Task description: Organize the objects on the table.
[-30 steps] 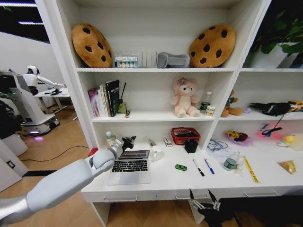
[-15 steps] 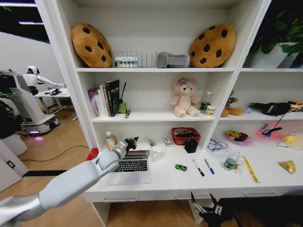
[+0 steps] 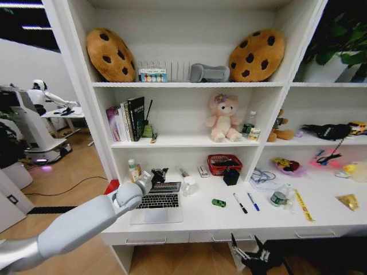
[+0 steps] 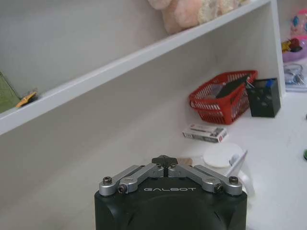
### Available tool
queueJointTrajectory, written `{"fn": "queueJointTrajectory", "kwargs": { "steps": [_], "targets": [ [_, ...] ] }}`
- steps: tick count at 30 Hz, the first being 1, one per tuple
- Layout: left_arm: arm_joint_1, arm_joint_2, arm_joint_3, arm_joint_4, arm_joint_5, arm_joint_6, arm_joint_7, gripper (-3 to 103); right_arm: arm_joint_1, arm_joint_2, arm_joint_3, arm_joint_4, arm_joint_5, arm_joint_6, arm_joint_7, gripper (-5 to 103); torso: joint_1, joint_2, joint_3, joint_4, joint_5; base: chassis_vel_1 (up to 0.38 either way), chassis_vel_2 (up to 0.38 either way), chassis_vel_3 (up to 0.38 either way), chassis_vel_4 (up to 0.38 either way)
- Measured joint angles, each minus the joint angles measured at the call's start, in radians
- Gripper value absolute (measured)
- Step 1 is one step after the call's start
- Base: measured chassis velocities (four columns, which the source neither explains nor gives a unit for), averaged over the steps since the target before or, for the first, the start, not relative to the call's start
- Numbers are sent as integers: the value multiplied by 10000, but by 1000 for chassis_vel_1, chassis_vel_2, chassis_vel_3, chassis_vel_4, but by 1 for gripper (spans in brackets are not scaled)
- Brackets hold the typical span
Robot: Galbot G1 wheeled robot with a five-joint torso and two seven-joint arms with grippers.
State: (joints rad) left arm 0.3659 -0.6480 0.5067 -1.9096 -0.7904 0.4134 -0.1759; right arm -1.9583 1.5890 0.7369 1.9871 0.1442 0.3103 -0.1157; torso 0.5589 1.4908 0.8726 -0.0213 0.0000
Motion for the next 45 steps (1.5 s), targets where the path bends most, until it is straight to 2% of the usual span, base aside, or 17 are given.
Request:
{"fn": "queueJointTrajectory", "kwargs": {
  "steps": [3, 9, 11, 14, 16, 17, 21, 24, 26, 29, 31, 33, 34, 36, 40, 42, 45],
  "targets": [
    [79, 372, -136, -178, 190, 712, 914, 0, -37, 37, -12, -18, 0, 45, -25, 100, -1, 0, 0, 1, -1, 0, 0, 0, 0],
    [143, 318, -150, -190, 192, 929, 1146, 0, -71, 63, -13, -32, 0, 88, -29, 100, 0, 0, 0, -5, -2, 0, 0, 0, 0],
    [41, 382, -150, -273, 214, 1121, 1648, 0, -99, 67, -3, -35, 4, 101, -29, 100, 0, 0, 0, -6, -2, 0, 0, 0, 0],
    [-2, 520, -149, -377, 360, 1100, 2165, 0, -98, 66, 6, -49, 8, 110, -25, 100, 0, 0, 0, -5, 0, 0, 0, 0, 0],
    [5, 799, -150, -672, 634, 1020, 3082, 0, -83, 66, 10, -50, 10, 112, -18, 100, 0, 0, 0, -3, -1, 0, 0, 0, 0],
    [5, 799, -150, -672, 634, 1020, 3082, 0, -83, 66, 10, -50, 10, 112, -18, 100, 0, 0, 0, -3, -1, 0, 0, 0, 0],
    [357, 1366, -307, -1154, 1558, 1012, 4468, 0, -38, 75, 6, -43, 8, 116, -7, 100, 0, 0, 0, -2, 0, 0, 0, 0, 0],
    [930, 1597, -647, -1298, 2190, 824, 5122, 0, -47, 106, 2, -70, 4, 163, -5, 100, 0, 0, 0, 1, 0, 0, 0, 0, 0],
    [1157, 1632, -810, -1332, 2222, 732, 5157, 0, -64, 118, 3, -84, 4, 181, -3, 100, -1, -1, 0, 2, -2, 0, 0, 0, 0],
    [1362, 1494, -1284, -1312, 1466, 757, 4033, 0, -128, 127, 3, -169, 3, 262, -1, 100, -1, 0, 0, -1, 0, 0, 0, 0, 0],
    [1252, 1401, -1293, -1243, 1258, 826, 3667, 0, -136, 127, 0, -184, -3, 271, -1, 100, -1, 0, 0, -2, -1, 0, 0, 0, 0],
    [778, 1069, -1135, -974, 901, 1104, 2633, 0, -139, 127, -23, -205, -30, 278, -1, 100, 0, 0, 0, -7, 1, 0, 0, 0, 0],
    [778, 1069, -1135, -974, 901, 1104, 2633, 0, -139, 127, -23, -205, -30, 278, -1, 100, 0, 0, 0, -7, 1, 0, 0, 0, 0],
    [404, 725, -799, -660, 731, 1516, 1655, 0, -123, 136, -24, -206, -45, 279, 4, 100, 0, 0, 0, -6, 0, 0, 0, 0, 0],
    [213, 495, -500, -404, 695, 1660, 1004, 0, -123, 142, 1, -227, -44, 283, 8, 100, 0, 0, 1, -4, 0, 0, 0, 0, 0],
    [16, 209, -121, -94, 690, 1542, 255, 0, -168, 160, 68, -310, -25, 356, 14, 100, 0, -1, 1, -2, 0, 0, 0, 0, 0],
    [-184, 108, 127, 44, 704, 1559, 140, 0, -203, 181, 97, -423, -9, 490, 15, 100, 0, 0, 1, -3, -2, 0, 0, 0, 0]
  ]
}}
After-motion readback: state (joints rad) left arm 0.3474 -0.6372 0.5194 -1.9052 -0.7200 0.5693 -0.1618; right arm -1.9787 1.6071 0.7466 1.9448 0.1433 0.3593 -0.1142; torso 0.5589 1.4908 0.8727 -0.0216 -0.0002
